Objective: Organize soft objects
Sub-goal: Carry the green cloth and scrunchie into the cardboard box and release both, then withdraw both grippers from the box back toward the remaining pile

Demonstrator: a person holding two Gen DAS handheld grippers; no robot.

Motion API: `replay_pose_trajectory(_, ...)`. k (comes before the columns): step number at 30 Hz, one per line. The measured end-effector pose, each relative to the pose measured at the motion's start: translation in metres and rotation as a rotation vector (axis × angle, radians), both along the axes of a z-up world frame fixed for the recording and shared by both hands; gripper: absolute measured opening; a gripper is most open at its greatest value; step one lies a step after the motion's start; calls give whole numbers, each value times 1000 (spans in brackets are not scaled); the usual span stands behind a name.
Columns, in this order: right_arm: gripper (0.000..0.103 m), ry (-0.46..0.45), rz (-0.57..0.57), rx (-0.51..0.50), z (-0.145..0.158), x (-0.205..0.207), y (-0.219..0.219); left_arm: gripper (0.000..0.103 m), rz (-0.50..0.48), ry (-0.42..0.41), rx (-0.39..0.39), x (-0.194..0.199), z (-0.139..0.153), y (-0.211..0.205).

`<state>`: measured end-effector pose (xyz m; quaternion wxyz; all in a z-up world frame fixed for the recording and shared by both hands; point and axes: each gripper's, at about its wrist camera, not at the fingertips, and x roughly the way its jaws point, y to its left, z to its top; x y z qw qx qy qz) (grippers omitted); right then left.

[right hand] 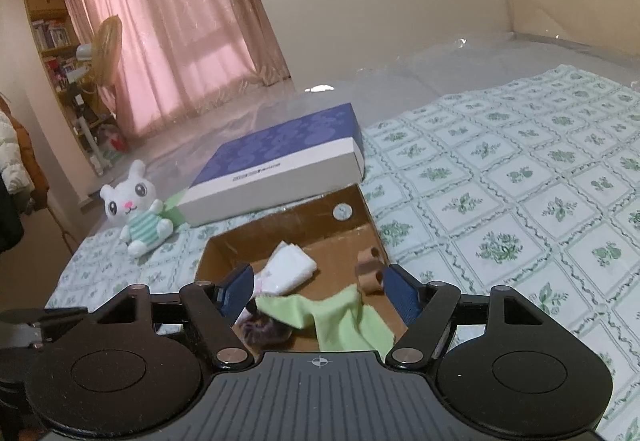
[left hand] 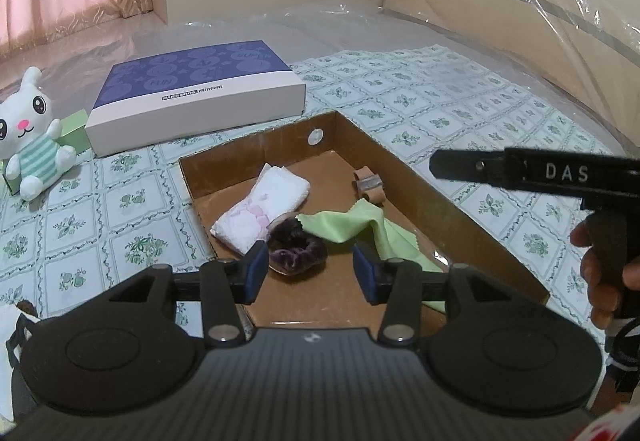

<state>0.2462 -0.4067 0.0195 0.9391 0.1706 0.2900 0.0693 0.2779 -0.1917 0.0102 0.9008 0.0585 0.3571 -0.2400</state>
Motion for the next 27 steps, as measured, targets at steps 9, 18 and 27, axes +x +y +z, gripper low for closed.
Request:
replay_pose_trajectory(9,72,40,22,3,-3,-28,5,45,9,5,-26,-17,6,9)
replay_pose_trajectory(18,72,34,10,-21,8,-65,12,45,21,9,-58,-45,15,20)
replay_pose_trajectory(27,72,15,26,-34,25,-106,29,46,56,-9,-92,-83,37,44)
